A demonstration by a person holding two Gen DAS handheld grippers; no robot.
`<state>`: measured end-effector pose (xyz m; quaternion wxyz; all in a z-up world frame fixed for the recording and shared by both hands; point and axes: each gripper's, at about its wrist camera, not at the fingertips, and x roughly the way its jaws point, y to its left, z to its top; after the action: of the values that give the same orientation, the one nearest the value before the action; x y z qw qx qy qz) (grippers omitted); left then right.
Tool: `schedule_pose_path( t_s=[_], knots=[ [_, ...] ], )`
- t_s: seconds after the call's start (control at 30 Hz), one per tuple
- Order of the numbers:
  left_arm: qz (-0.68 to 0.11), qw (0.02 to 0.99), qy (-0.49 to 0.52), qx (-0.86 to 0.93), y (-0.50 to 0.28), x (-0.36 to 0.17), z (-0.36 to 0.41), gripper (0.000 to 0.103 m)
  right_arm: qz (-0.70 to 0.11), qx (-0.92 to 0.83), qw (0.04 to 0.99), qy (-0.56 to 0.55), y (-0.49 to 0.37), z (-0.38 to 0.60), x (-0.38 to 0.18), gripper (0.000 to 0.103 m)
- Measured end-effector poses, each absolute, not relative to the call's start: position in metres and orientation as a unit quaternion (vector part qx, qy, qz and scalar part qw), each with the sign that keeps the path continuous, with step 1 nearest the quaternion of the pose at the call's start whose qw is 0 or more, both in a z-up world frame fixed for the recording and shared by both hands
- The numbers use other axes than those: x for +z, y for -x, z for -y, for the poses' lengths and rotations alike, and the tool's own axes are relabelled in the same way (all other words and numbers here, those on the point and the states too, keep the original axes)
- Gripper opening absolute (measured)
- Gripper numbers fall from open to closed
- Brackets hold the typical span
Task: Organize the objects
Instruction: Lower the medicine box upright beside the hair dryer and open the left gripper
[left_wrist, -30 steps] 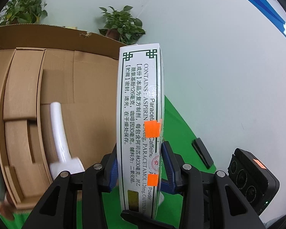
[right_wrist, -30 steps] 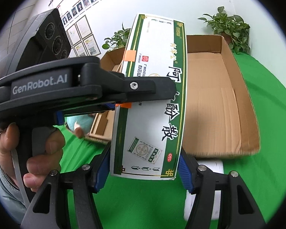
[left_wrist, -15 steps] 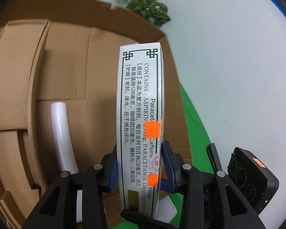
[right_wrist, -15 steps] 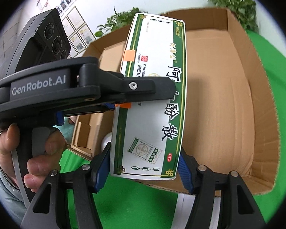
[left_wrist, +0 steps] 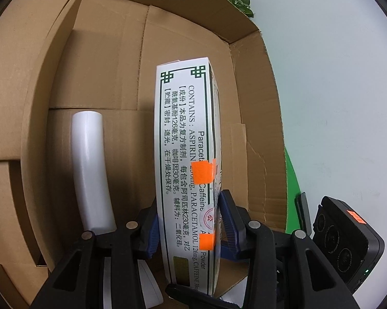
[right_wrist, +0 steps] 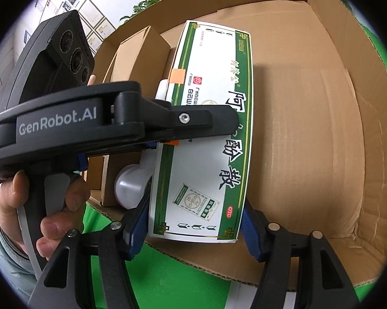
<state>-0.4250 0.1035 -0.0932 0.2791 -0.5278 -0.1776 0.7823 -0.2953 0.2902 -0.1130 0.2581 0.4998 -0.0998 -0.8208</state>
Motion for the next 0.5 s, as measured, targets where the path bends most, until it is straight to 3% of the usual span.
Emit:
schedule_pose_path(
  t_s=[0.5],
  knots=[
    [0.149, 0.260, 0.529, 0.794, 0.426, -0.083, -0.099, 0.046, 0.061, -0.824, 0.236, -0.511, 0.285, -0.278, -0.122, 0.062]
  ],
)
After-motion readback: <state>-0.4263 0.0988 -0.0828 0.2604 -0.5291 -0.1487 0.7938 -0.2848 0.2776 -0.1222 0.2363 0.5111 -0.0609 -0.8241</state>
